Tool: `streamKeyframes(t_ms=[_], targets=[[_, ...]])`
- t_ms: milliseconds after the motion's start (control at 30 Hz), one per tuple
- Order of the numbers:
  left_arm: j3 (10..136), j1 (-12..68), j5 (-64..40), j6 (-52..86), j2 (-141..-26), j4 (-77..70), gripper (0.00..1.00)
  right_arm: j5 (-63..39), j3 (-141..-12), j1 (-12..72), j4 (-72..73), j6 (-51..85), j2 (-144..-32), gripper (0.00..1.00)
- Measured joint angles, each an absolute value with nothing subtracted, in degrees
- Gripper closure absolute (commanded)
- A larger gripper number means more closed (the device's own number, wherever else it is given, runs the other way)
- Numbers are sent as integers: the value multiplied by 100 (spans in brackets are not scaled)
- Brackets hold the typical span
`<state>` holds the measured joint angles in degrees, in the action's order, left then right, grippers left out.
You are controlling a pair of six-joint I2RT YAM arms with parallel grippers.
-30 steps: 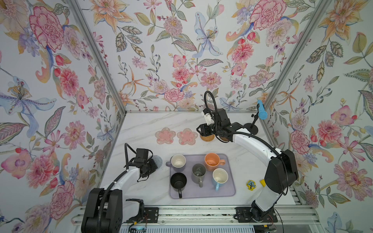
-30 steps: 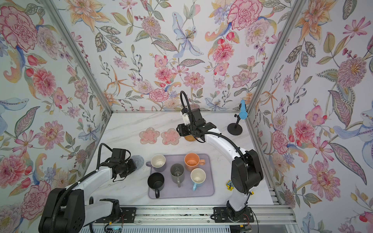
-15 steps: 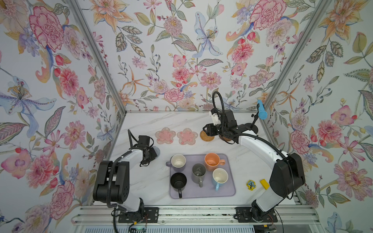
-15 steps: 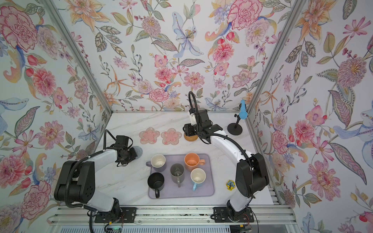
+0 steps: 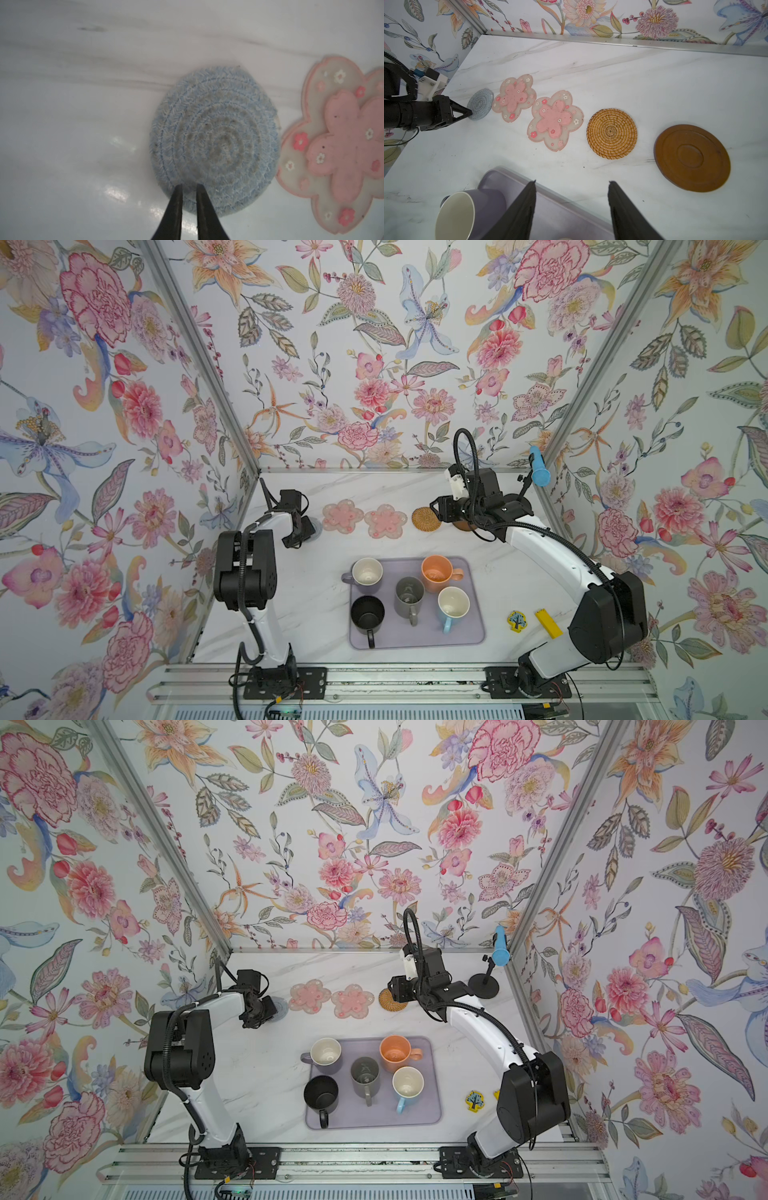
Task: Place cups on coasters
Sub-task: Move the coaster to the top-left of the table.
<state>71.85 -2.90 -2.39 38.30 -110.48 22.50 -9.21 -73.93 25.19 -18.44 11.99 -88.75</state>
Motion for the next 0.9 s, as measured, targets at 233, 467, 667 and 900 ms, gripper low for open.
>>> streamKeyframes(t_ms=[233, 467, 667, 900], targets=[[7808, -587, -106, 3708, -11299, 2449, 83, -897, -7363, 2519, -1868, 1221, -8877, 42], [7889, -502, -123, 3642, -11275, 2497, 78, -895, -7363, 2521, -1885, 1258, -8906, 43], [7887, -19, -301, 3618, -11013, 2443, 78, -897, -7367, 2576, -1887, 1330, -9091, 42], [7673, 32, -386, 3640, -11231, 2418, 79, -895, -7369, 2687, -1984, 1350, -9212, 42]])
